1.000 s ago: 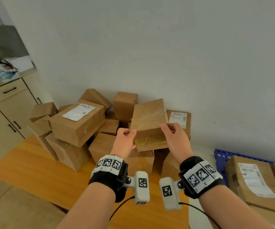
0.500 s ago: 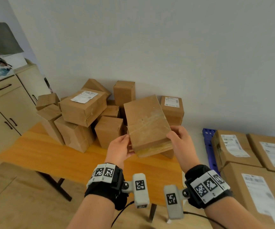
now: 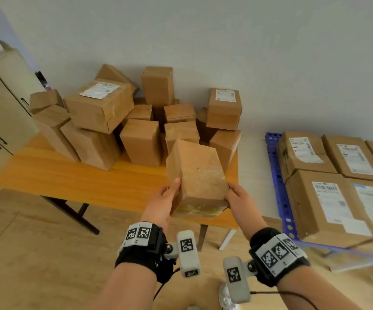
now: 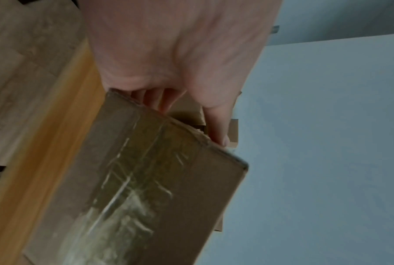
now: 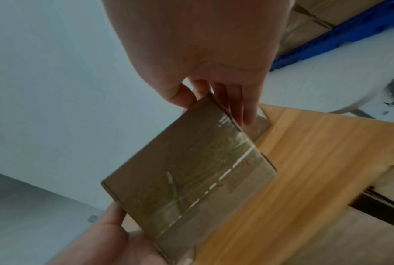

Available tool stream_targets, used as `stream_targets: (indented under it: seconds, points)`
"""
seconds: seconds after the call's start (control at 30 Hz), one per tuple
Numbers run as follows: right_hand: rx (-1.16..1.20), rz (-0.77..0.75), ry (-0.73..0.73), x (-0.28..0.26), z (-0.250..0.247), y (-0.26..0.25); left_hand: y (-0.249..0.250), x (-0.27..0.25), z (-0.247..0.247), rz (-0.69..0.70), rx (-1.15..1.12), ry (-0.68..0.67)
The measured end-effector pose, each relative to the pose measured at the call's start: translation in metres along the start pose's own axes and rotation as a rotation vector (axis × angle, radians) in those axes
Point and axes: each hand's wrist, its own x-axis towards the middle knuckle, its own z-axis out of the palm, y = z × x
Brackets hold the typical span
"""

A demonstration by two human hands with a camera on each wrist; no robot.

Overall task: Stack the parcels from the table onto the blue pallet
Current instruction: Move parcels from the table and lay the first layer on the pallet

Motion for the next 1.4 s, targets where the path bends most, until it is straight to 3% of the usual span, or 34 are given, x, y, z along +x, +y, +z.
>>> stream_targets:
  seconds: [0.23, 0.4, 0.8, 1.03, 1.13, 1.4]
  points:
    - [-0.34, -0.015, -0.091, -0.004, 0.018, 0.025, -0.026, 0.008, 0.005, -0.095, -0.016, 0.036]
    - [-0.309, 0.009, -0.214, 0.001, 0.033, 0.036, -0.038, 0.008, 0.018, -0.014, 0.195, 0.074]
    - [-0.201, 0.016, -0.078, 0.018, 0.013, 0.051, -0.046, 0.022, 0.032, 0.144, 0.302, 0.138]
    - [-0.285, -0.145, 0.102, 0.033, -0.016, 0.062, -0.05, 0.029, 0.055, -0.079, 0.498, 0.042]
    - [-0.324, -0.156, 0.141, 0.04, -0.032, 0.069, -0.063, 0.036, 0.073, -0.106, 0.516, 0.008]
    - [-0.272, 0.18, -0.045, 0.047, -0.051, 0.066, -0.076, 0.042, 0.077, -0.137, 0.399, 0.105]
